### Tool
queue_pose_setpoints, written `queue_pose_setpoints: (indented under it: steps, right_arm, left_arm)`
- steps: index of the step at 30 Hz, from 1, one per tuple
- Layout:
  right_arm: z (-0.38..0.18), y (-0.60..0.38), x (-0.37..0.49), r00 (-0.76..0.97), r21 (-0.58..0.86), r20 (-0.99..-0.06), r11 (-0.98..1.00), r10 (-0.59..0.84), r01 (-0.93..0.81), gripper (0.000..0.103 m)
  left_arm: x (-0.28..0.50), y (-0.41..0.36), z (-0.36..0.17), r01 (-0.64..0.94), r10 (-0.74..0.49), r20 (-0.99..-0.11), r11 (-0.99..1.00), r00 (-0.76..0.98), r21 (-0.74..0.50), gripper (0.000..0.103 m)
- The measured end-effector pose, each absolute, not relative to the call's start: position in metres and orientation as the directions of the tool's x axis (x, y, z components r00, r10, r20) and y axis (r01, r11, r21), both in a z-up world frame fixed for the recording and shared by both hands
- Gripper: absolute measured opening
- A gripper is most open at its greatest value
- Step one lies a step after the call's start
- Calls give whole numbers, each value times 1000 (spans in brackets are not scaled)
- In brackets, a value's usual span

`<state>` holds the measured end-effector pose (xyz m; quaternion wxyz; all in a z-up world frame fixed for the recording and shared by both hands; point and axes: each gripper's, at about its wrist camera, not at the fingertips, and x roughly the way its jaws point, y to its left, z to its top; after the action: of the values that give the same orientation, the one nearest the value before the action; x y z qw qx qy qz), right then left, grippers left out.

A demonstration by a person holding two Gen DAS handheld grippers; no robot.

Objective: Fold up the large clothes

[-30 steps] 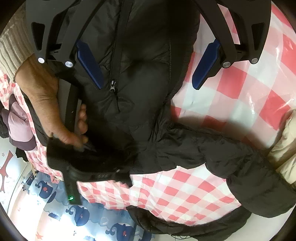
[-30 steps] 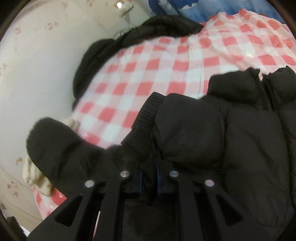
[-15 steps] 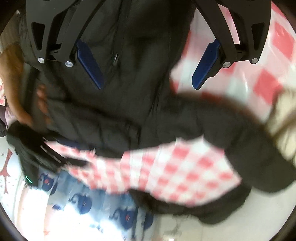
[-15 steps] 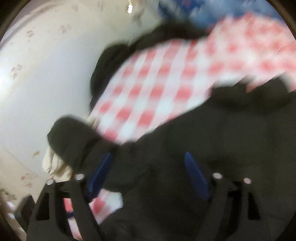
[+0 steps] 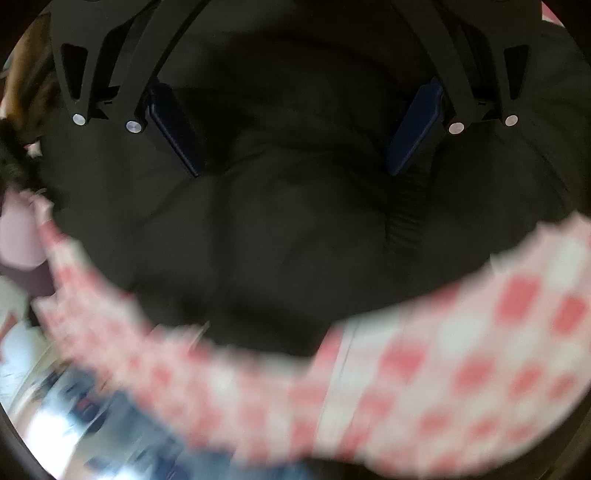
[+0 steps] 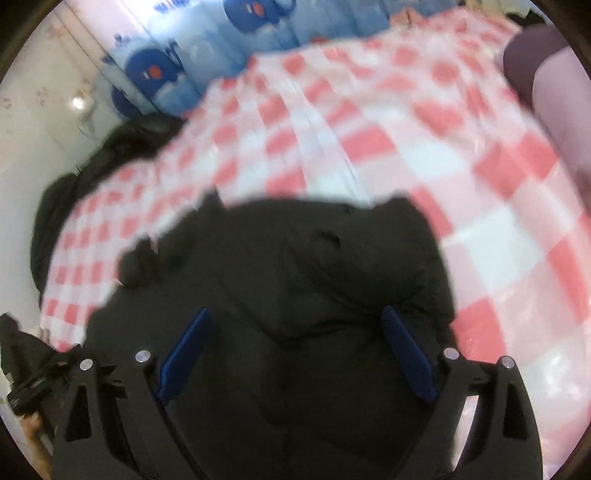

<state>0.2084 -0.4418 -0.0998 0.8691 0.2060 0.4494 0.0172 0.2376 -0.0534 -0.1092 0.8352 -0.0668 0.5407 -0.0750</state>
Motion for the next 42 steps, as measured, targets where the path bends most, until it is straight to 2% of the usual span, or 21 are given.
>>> queue_pose_setpoints:
  steps: [3, 7, 8, 10, 12, 14, 18, 21, 25, 28, 31, 34, 37, 39, 42]
  right_arm:
    - [-106, -428, 209, 553, 340, -798, 937, 239, 85, 90]
    - [-74, -428, 180, 695, 317, -692, 947, 195, 50, 90]
    - [-77, -431, 179, 691, 309, -701, 948, 176, 72, 92]
    - [-117, -430, 199, 520, 290, -830, 952, 202, 94, 93]
    - [-119, -431, 200, 515, 283, -836, 953, 190, 108, 92]
    - [-98, -434, 187, 575, 348, -792, 926, 206, 146, 92]
    - [-54, -418, 148, 664, 418, -700, 905, 264, 80, 92]
    - [-35, -406, 122, 689, 467, -654, 883, 314, 41, 94]
    - [-39, -408, 101, 718, 600, -599, 792, 353, 111, 94]
    - [-48, -395, 104, 724, 598, -611, 786, 321, 157, 94]
    - [-55, -389, 99, 718, 625, -611, 760, 333, 179, 94]
    - [-67, -377, 91, 757, 665, -571, 719, 317, 200, 94]
    - [-61, -356, 104, 732, 583, -607, 799, 309, 146, 94]
    - [-53, -351, 107, 739, 515, -619, 848, 265, 127, 94]
    - [-60, -356, 112, 729, 501, -640, 851, 245, 154, 94]
  left_arm:
    - [218, -63, -123, 113, -125, -905, 990, 407, -86, 95]
    - [198, -60, -118, 139, -105, -907, 989, 407, -52, 95]
    - [199, -59, -122, 134, -111, -911, 989, 398, -62, 95]
    - [203, -59, -122, 126, -109, -916, 990, 385, -65, 95]
    - [201, -57, -114, 111, -108, -916, 991, 387, -70, 95]
    - [185, -46, -90, 99, -107, -890, 993, 443, -70, 95]
    - [136, 4, -23, 26, -31, -798, 999, 602, -19, 95]
    - [107, 65, 27, -61, 8, -727, 997, 686, -47, 95]
    - [74, 185, 92, -275, 104, -636, 945, 765, -177, 95]
    - [57, 274, 120, -440, 209, -605, 859, 768, -261, 95]
    - [47, 333, 127, -534, 274, -599, 786, 752, -311, 95]
    - [50, 382, 118, -562, 229, -627, 721, 745, -405, 95]
    - [65, 400, 105, -555, 188, -639, 705, 746, -440, 95]
    - [72, 403, 104, -550, 197, -629, 714, 752, -434, 95]
    - [84, 395, 103, -558, 219, -646, 737, 731, -381, 95]
